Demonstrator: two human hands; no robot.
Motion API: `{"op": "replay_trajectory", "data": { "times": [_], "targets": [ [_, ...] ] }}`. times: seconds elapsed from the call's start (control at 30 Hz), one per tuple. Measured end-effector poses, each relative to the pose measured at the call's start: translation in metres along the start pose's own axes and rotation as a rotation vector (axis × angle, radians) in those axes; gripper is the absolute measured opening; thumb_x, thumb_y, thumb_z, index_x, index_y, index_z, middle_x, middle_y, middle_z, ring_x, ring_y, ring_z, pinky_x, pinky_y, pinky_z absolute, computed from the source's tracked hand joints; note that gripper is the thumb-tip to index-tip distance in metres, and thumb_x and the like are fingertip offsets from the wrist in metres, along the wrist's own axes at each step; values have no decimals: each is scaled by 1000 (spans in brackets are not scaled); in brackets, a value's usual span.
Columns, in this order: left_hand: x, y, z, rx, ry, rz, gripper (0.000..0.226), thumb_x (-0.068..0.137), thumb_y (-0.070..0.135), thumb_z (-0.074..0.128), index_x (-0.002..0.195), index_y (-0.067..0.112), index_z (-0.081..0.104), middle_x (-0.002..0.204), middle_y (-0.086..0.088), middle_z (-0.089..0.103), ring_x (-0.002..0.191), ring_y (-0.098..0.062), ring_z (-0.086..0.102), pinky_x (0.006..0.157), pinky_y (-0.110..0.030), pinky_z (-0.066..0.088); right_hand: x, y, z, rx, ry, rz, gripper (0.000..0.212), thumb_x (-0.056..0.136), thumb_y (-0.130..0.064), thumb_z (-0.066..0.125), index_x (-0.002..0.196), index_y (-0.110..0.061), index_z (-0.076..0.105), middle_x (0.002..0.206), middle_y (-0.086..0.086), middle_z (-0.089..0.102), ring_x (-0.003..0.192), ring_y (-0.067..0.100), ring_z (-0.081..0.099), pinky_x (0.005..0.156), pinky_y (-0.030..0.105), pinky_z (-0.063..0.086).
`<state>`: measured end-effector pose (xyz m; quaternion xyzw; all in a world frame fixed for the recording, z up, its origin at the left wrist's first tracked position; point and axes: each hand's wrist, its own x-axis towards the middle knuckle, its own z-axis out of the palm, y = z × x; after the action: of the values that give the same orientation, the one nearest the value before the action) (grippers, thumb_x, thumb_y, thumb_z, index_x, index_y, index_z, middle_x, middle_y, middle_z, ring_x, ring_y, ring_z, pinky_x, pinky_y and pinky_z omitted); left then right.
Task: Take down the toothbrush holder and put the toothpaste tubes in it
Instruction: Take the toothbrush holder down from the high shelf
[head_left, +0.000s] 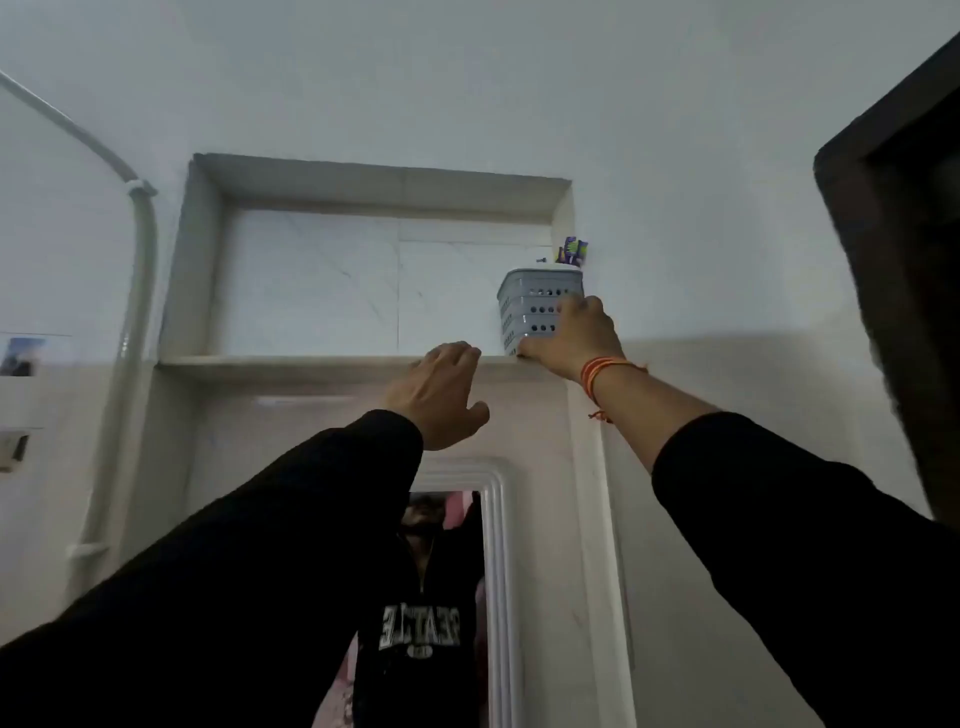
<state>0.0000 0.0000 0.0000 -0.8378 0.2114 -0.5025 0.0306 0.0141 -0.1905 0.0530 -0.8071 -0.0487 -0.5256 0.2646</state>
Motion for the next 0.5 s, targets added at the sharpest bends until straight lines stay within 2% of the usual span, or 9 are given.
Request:
{"op": "replay_trajectory", "data": {
  "times": [0.07,0.2,0.3,0.5],
  "targets": [
    [14,-6,19,63,-38,-2,79,94,46,50,158,9,22,167,-8,21,155,-24,19,123,-41,25,18,4,12,-30,-3,7,93,67,-54,71,139,-13,31,134,16,38,118,35,47,97,43,47],
    [30,-28,54,120,-92,-8,86,97,52,43,162,12,5,171,-4,0,158,-21,-1,127,-42,13,46,5,38,-91,78,50,97,65,-57,73,138,-12,28,135,18,34,118,37,44,88,43,47],
    [28,-37,73,158,-40,25,88,97,54,40,162,14,-3,170,-1,-11,157,-19,-13,128,-41,8,56,7,54,-83,141,110,100,61,-56,76,136,-10,29,131,20,37,115,37,43,82,44,49],
    [26,-41,85,128,-13,36,93,95,57,42,162,15,-7,168,0,-19,155,-18,-21,128,-41,8,62,2,70,-34,183,256,121,47,-58,83,139,-5,26,127,20,41,111,34,47,86,43,49]
  ]
}}
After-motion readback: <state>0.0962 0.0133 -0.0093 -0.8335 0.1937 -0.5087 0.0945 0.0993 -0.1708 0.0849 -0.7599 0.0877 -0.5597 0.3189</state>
